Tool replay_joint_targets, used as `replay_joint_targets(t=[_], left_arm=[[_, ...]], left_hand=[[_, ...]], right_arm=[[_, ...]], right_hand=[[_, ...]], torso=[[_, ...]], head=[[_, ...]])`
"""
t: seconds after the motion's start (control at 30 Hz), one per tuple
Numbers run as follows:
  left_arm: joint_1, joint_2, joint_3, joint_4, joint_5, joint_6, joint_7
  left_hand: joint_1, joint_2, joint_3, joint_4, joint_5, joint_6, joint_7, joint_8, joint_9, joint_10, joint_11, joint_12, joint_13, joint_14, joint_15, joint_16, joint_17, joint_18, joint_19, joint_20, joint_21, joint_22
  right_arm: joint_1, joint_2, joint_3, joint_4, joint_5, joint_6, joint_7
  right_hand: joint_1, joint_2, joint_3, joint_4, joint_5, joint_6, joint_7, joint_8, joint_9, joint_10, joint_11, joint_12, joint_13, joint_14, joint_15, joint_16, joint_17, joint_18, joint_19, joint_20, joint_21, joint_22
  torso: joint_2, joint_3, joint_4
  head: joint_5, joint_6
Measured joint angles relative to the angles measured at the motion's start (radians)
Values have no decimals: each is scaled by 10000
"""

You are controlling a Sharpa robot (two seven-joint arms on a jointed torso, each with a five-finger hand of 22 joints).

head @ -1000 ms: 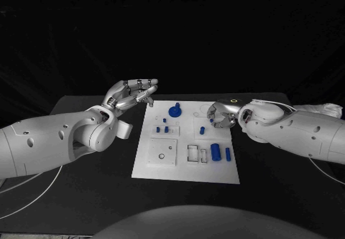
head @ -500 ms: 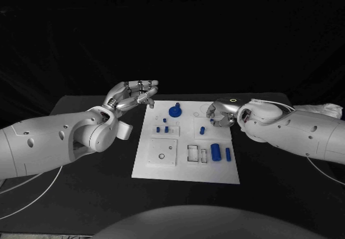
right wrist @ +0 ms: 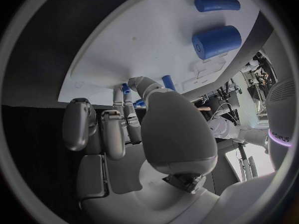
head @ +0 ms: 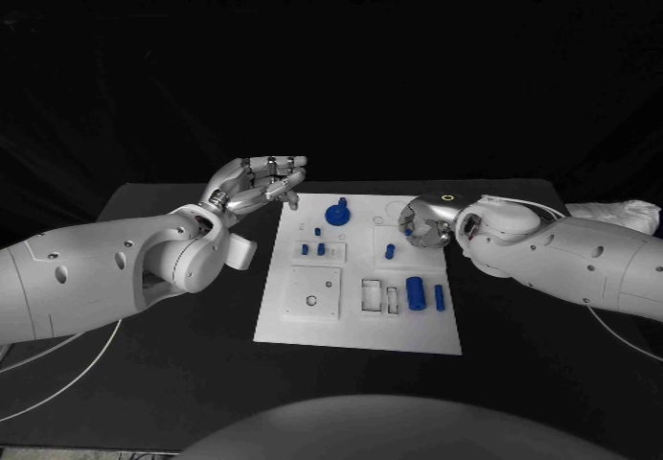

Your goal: Assemble the parts on the task board

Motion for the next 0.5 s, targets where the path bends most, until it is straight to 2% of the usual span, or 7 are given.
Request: replay_joint_targets(t=[0.17, 0.27, 0.5], left_arm=[[-1, -1, 0, 7, -7, 0, -20], [-2, -1, 0, 7, -13, 0, -33], [-5, 8, 0, 7, -63, 0, -75]], left_hand=[[1, 1, 0, 0, 0, 0, 0, 0, 0, 0, 0, 0, 0, 0, 0, 0, -11, 0, 0, 0, -37, 0], [65, 65, -6, -6, 68, 23, 93, 0, 1, -36, -35, 45, -9, 0, 0, 0, -44, 0, 25, 25, -41, -15], [105, 26, -53, -2, 68, 76, 146, 0, 1, -36, -35, 60, -9, 1, 0, 0, -69, -1, 73, -2, -83, -19]], right_arm=[[-13, 1, 8, -22, 1, -5, 32], [-22, 1, 8, -36, 11, -25, 58], [-44, 15, 1, -83, 70, -105, 135]], right_hand=[[0, 0, 54, -163, 57, -1, 0, 170, 340, 36, -36, 114, 93, 22, -22, -25, 0, 0, 0, 0, 0, 0], [-15, 122, 72, -267, 57, -3, 1, 257, 606, 36, -36, 228, 152, 22, -22, -57, 0, 2, -38, -38, 0, -1], [52, 290, 139, -441, 53, -71, 64, 444, 1151, 35, -36, 426, 290, -15, -58, -57, 0, 1, -38, -37, 0, -1]], torso=[[-1, -2, -4], [-3, -2, -4], [-5, -3, -2]], head=[[-6, 0], [-10, 0], [-14, 0]])
